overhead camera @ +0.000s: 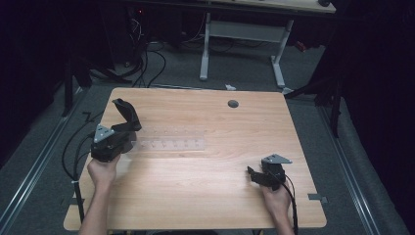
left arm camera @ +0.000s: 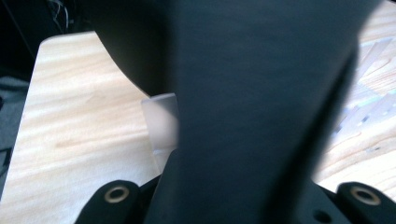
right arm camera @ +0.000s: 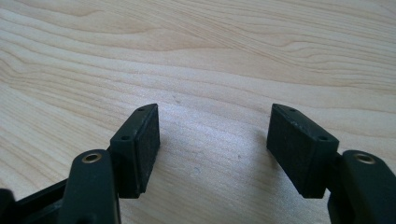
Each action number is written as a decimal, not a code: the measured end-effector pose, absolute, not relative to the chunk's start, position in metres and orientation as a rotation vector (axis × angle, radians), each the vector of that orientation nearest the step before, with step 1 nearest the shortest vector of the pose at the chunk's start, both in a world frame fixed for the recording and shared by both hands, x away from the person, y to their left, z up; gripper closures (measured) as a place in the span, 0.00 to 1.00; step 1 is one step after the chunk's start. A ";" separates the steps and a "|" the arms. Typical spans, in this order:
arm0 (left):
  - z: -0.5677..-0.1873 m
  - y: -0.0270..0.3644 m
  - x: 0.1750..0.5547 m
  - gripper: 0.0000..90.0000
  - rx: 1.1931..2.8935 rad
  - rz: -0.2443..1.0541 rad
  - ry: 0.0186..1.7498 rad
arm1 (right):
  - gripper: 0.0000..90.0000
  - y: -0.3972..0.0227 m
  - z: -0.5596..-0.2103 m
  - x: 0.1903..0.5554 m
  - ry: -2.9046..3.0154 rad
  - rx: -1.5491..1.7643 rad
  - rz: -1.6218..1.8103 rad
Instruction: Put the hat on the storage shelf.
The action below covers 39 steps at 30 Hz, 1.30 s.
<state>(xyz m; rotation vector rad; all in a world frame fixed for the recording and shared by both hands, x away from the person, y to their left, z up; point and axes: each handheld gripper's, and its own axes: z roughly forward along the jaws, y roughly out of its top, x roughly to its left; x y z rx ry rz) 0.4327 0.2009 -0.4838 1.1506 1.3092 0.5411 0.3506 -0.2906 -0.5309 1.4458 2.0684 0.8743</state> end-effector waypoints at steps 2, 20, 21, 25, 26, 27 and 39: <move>-0.483 0.200 0.432 0.89 1.158 0.541 1.314 | 0.39 -0.291 -0.531 0.351 2.069 1.444 0.874; -0.480 0.207 0.415 0.41 1.107 0.529 1.380 | 0.38 -0.290 -0.531 0.350 2.071 1.443 0.876; -0.479 0.208 0.412 0.40 1.106 0.525 1.384 | 0.38 -0.290 -0.531 0.350 2.071 1.443 0.876; -0.479 0.209 0.406 0.38 1.093 0.517 1.389 | 0.38 -0.290 -0.531 0.350 2.071 1.443 0.876; -0.479 0.209 0.404 0.38 1.094 0.516 1.390 | 0.38 -0.290 -0.531 0.350 2.071 1.443 0.876; -0.480 0.210 0.400 0.38 1.089 0.511 1.392 | 0.38 -0.290 -0.531 0.350 2.071 1.443 0.876; -0.489 0.209 0.372 0.38 1.085 0.500 1.391 | 0.38 -0.290 -0.531 0.350 2.071 1.443 0.876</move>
